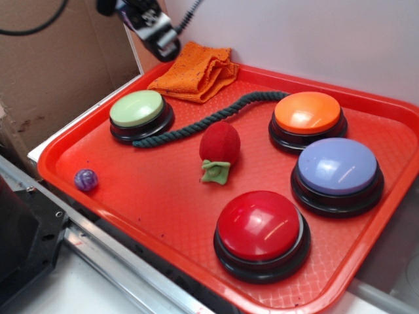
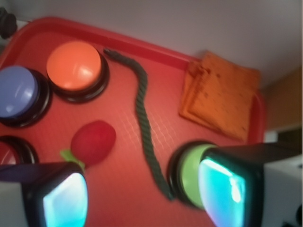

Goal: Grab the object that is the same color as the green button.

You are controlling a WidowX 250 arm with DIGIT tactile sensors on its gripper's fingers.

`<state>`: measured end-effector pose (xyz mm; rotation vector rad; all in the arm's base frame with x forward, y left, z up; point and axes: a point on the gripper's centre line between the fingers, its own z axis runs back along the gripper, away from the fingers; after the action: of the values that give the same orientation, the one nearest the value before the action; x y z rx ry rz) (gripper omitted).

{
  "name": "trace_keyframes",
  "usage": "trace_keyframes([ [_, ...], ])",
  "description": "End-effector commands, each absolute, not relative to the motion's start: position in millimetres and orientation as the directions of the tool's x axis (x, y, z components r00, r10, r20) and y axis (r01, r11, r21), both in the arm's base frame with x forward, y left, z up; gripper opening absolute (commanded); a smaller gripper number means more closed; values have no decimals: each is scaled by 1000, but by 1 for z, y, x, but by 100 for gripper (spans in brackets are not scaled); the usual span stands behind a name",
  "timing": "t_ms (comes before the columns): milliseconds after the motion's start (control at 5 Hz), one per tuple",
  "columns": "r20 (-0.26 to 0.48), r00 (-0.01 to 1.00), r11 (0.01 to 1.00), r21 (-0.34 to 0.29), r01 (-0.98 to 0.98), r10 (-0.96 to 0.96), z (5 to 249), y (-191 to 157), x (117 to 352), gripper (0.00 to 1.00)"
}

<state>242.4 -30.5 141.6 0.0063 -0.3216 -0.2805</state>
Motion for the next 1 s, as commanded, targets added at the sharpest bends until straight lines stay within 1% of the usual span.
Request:
trace_keyframes([
  [0, 311, 923, 974, 51, 221, -226, 116, -25, 268, 100],
  [400, 279, 938, 978, 66, 196, -207, 79, -22, 293, 100],
  [600, 257, 943, 977, 57, 205, -213, 57, -23, 304, 100],
  [800, 230, 945, 973, 72, 221, -232, 42, -25, 310, 100],
])
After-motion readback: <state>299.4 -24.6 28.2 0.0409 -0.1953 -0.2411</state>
